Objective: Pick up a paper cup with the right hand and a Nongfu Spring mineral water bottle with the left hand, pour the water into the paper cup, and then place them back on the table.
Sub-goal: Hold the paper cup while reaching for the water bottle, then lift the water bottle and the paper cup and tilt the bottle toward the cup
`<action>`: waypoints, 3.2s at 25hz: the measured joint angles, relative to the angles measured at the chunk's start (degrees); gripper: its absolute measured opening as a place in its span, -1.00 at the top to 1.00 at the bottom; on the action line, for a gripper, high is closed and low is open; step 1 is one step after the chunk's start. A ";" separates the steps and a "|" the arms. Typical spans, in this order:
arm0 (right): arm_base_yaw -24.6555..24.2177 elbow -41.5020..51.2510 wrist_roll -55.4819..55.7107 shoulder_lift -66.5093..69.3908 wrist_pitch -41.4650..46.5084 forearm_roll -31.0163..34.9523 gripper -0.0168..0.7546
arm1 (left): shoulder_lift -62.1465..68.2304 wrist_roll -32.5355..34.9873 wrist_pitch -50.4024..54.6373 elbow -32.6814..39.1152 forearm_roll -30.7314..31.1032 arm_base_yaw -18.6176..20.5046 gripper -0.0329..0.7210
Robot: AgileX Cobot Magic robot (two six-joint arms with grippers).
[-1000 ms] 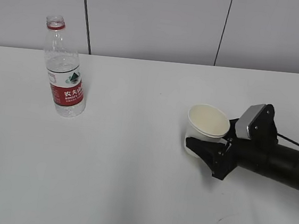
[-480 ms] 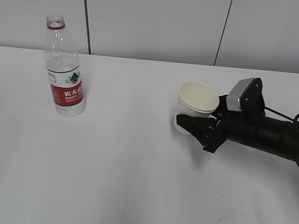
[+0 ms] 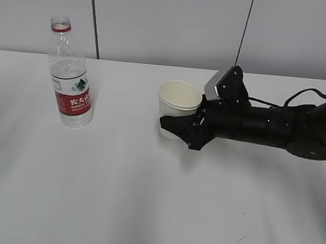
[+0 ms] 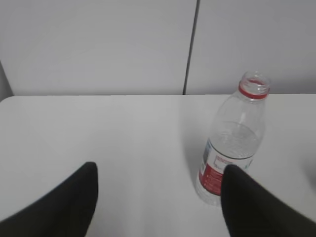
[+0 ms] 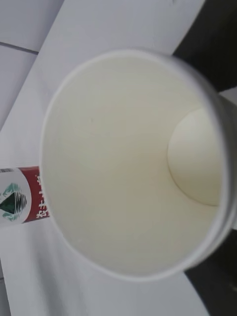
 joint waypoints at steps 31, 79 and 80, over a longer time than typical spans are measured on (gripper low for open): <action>1.03 -1.93 4.15 0.09 2.28 -0.85 -0.40 | 49.61 -13.67 -60.07 5.17 7.49 -12.73 -0.87; 1.03 -1.93 4.52 0.09 3.11 -0.90 -0.40 | 73.49 -12.19 -69.42 -14.21 7.94 -12.73 -0.52; 1.03 -1.93 4.52 0.09 3.11 -0.90 -0.40 | 73.49 -12.19 -69.71 -14.21 7.94 -12.73 -0.51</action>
